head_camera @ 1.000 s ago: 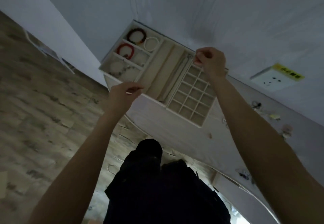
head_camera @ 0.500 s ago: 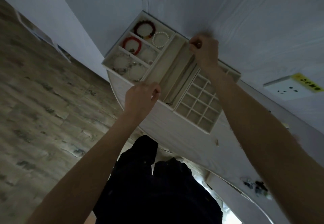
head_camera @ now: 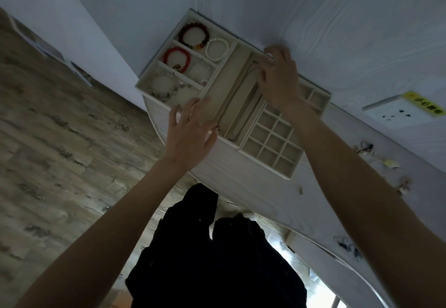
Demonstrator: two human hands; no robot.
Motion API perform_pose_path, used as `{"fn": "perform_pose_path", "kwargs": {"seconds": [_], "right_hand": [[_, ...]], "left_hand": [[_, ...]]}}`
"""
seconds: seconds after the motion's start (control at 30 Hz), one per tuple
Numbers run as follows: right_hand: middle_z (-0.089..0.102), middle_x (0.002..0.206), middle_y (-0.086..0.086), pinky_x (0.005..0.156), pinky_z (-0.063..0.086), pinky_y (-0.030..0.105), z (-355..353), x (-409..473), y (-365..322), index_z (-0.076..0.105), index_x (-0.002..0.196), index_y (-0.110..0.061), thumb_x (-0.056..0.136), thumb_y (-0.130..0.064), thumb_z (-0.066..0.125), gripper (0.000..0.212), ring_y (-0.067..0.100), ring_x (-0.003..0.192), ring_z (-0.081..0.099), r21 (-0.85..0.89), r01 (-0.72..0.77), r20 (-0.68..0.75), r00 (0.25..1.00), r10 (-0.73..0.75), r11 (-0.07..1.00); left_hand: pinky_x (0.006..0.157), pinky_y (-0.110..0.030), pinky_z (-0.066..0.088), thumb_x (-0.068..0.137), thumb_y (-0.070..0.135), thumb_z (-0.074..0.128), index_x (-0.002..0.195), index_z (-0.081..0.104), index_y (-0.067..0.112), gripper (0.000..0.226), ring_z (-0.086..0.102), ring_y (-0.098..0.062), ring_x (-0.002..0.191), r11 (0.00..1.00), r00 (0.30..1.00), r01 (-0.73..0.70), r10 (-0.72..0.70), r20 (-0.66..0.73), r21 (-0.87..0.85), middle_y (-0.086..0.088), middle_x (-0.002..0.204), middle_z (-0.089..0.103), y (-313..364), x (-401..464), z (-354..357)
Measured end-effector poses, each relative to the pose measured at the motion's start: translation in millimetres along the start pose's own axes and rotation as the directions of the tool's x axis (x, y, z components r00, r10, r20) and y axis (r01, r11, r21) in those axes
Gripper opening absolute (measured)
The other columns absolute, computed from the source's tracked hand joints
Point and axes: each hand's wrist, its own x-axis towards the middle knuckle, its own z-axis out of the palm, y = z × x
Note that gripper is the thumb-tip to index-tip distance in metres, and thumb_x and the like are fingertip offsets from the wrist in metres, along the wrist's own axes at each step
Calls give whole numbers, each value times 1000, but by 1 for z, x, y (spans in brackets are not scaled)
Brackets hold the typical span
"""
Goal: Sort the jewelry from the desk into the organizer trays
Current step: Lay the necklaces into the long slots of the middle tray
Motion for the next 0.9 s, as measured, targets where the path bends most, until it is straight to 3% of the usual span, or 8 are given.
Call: {"fn": "perform_pose_path", "kwargs": {"seconds": [0.13,0.27,0.5,0.63,0.77,0.9], "right_hand": [[56,120,18,85,35,40,7,1,-3,71,101,-5,91,-25,40,38,37,116,46,-132,-6,80,997,17,991],[51,124,19,91,31,40,8,6,-4,69,110,-8,91,-28,36,43,38,121,40,-168,-54,153,985,80,984],[56,112,21,97,32,42,13,15,-5,71,97,-3,86,-30,32,49,38,110,48,-202,-49,123,990,75,978],[57,109,21,95,31,40,17,16,-5,71,95,-3,86,-28,35,45,37,107,50,-215,-56,112,990,81,975],[56,112,19,91,36,39,11,15,-7,68,105,-3,86,-30,29,51,37,111,48,-84,-104,99,989,112,991],[56,100,17,71,37,23,-16,-2,-14,68,103,-3,93,-15,45,29,23,86,53,329,-229,11,971,239,916]], "left_hand": [[110,-52,1,89,44,40,89,73,24,38,27,-25,137,999,999,-35,35,37,17,-4,148,38,3,1,6],[109,-57,4,89,42,39,83,73,22,39,29,-27,137,997,999,-44,43,22,67,-4,148,39,2,-2,9],[108,-64,12,90,39,43,82,73,21,36,32,-28,136,989,998,-61,60,9,133,-3,147,42,-5,-1,7],[109,-65,12,87,33,60,81,72,19,20,36,-27,135,984,997,-76,75,12,160,-3,146,43,-1,3,5],[108,-62,22,86,27,63,85,70,16,13,40,-25,132,986,998,-54,55,-1,156,-5,140,48,2,3,1],[98,-44,39,87,19,56,91,67,12,13,50,-28,118,992,986,-115,109,-124,-41,-8,118,61,15,11,-9]]}}
